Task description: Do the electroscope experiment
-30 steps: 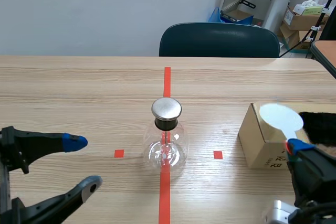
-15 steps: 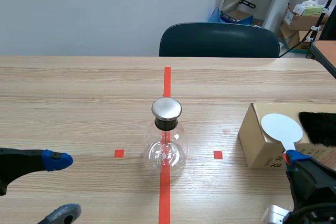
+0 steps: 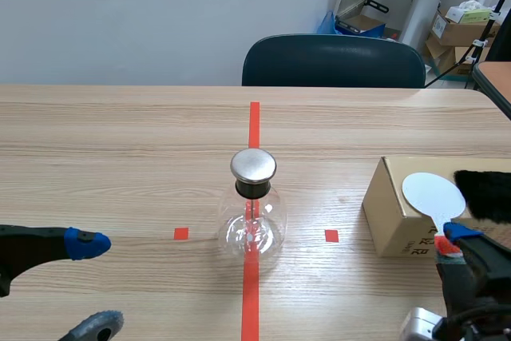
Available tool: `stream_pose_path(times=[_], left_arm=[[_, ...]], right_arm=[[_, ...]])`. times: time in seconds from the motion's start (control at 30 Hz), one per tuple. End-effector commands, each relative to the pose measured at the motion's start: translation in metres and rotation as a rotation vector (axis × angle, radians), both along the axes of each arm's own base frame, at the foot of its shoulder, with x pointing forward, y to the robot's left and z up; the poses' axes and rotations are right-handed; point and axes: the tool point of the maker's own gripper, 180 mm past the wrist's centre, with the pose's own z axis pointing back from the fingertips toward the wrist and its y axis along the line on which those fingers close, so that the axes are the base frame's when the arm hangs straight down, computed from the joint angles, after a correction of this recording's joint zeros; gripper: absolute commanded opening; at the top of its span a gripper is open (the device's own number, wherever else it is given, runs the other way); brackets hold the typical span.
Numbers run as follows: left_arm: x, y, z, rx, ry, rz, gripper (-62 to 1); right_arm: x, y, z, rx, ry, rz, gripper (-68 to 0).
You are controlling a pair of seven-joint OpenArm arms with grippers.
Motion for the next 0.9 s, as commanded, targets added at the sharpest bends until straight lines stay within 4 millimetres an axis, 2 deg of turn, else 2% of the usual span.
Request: stream_pose_path(times=[0.0,0.13,0.23,0.87], left_arm=[[0.003,-0.0055,0.0112,-0.037,-0.032,0.0,-20.2],[0.0052,-0.0043,0.0105,-0.015,-0.066,0.012,-20.2],[0.0039,-0.0049,0.0091,0.009,-0.097,0.002,-20.2],[0.0037,-0.005,0.0091,0.009,-0.097,0.001,-20.2]], right_arm=[[0.0023,-0.0012,0.0139,-0.009,-0.071,-0.002,-38.4],[0.0023,-0.0011,0.0139,-0.01,-0.071,-0.002,-14.6],[0.002,0.0001,0.0139,-0.009,-0.071,0.005,0.0],[0.002,0.0001,0.0139,-0.009,-0.071,0.005,0.4]])
